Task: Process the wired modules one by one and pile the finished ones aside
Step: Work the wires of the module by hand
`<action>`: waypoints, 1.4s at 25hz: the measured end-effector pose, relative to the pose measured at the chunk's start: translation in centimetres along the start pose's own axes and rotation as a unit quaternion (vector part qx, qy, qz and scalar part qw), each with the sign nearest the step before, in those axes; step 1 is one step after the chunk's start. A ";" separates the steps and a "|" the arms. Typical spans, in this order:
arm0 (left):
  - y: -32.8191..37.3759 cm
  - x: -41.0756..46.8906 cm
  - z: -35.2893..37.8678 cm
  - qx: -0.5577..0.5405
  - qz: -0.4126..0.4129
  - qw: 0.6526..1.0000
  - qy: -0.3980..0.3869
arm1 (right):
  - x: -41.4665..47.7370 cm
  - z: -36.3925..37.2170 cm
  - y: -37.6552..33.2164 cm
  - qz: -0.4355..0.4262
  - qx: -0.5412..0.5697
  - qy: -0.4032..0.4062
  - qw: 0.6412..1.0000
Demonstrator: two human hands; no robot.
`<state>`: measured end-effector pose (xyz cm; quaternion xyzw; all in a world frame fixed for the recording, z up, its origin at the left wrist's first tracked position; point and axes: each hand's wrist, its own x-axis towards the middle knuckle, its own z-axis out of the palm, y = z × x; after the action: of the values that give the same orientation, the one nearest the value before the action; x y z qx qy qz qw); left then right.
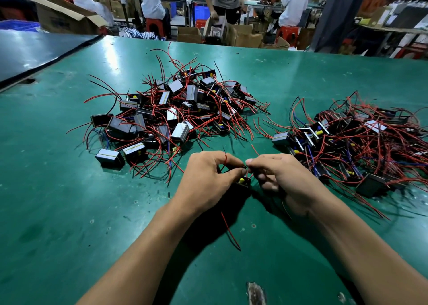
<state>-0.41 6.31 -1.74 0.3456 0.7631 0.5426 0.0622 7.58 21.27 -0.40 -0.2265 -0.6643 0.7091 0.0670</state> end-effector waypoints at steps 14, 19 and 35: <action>-0.3 0.2 -0.5 -0.068 -0.063 0.995 -0.023 | 0.0 -2.3 0.6 -0.323 -0.313 0.002 0.893; -0.4 0.4 -0.6 -0.068 -0.075 0.994 -0.035 | 0.9 -2.3 1.4 -0.430 -0.386 0.037 0.815; -0.5 0.3 -0.6 -0.015 -0.036 0.999 -0.003 | 0.2 -1.7 0.6 -0.144 -0.225 0.010 0.964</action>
<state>-1.19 5.92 -1.86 0.3182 0.7669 0.5503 0.0888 8.24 22.81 -1.10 -0.1447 -0.8315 0.5224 0.1219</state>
